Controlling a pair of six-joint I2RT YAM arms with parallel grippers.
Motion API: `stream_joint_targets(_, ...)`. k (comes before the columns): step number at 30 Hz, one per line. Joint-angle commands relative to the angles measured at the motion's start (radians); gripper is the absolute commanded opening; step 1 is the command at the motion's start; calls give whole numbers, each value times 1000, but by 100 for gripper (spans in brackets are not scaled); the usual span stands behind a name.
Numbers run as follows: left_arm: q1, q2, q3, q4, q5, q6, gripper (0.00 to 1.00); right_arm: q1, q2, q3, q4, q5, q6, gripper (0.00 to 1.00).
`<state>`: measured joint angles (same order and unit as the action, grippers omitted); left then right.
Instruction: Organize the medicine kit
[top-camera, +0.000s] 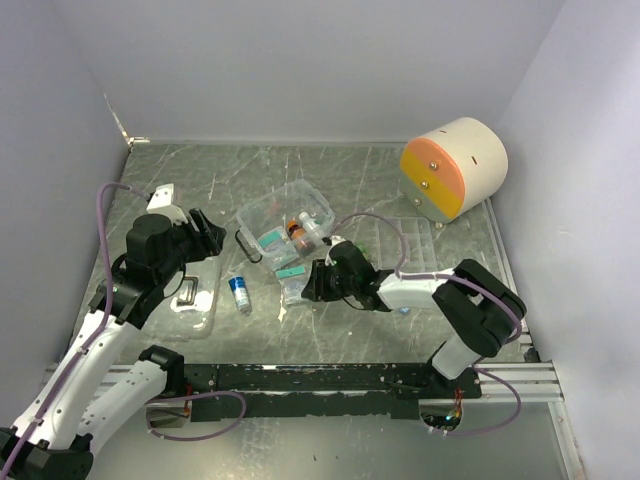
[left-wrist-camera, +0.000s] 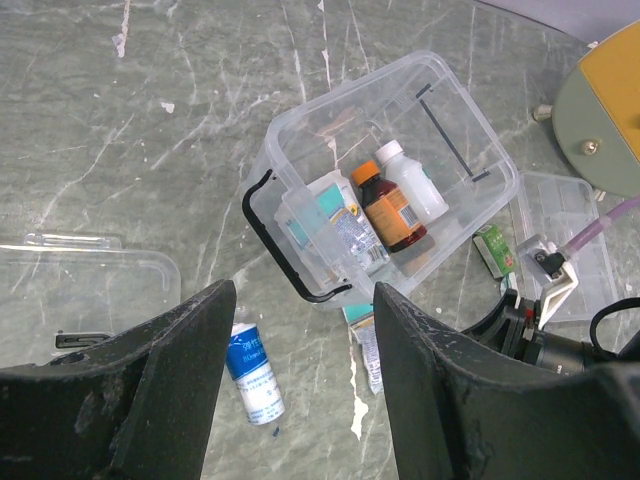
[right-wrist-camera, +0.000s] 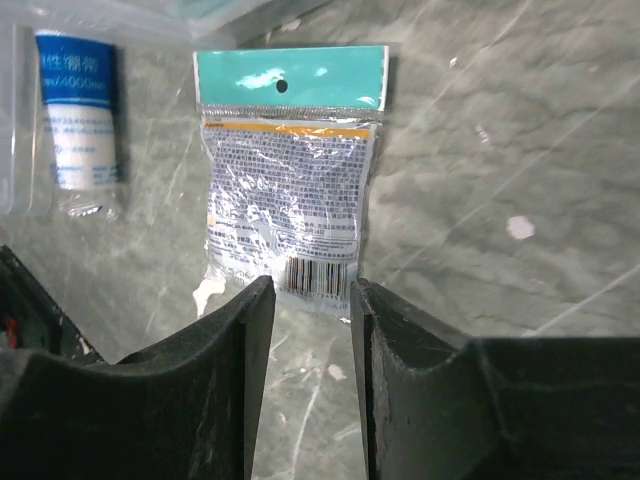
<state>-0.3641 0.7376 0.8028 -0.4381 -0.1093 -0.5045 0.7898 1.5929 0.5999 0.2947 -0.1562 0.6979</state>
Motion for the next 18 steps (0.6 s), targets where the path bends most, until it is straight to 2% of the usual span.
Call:
stream_joint_targets(1,4,-2,21,19,6,5,68,19,-20,44,-101,-39,19,37)
stream_joint_targets(7,4,9,20,21,28,-2,67,19,-34,130,-236,173,-1,40)
stream_joint_targets(18,4,6,18,20,22,-6,67,33,67,200,-234,134,38,48)
